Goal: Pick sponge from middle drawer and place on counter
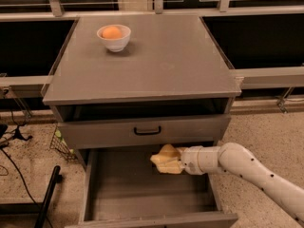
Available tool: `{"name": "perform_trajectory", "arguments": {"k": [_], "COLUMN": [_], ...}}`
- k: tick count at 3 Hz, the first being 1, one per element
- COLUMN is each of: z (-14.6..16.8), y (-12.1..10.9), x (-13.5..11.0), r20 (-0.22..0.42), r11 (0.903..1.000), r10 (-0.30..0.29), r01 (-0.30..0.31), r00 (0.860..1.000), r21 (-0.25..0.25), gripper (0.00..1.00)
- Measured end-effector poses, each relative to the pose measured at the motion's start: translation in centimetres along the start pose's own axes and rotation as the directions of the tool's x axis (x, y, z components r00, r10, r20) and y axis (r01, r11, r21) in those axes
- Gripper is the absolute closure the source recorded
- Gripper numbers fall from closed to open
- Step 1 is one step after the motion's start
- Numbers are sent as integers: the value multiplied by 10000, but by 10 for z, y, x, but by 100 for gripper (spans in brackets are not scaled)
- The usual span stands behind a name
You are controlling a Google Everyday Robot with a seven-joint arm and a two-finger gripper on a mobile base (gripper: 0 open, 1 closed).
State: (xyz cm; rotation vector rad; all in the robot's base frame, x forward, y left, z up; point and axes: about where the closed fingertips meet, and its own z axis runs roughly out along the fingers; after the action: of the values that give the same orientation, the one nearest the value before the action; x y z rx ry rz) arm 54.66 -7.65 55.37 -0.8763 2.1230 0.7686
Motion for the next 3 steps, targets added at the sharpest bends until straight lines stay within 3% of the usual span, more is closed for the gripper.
{"name": "perform_trajectory", "arguments": {"k": [2, 3], "z": [-59, -85], "y": [36, 47], "x": [-5, -31], "r20": [-922, -1082], "r11": [9923, 9896], "r10": [1036, 1067], "r01": [-1092, -1161], "r00": [9903, 9884], "r21": [-579, -846], "gripper": [100, 100]}}
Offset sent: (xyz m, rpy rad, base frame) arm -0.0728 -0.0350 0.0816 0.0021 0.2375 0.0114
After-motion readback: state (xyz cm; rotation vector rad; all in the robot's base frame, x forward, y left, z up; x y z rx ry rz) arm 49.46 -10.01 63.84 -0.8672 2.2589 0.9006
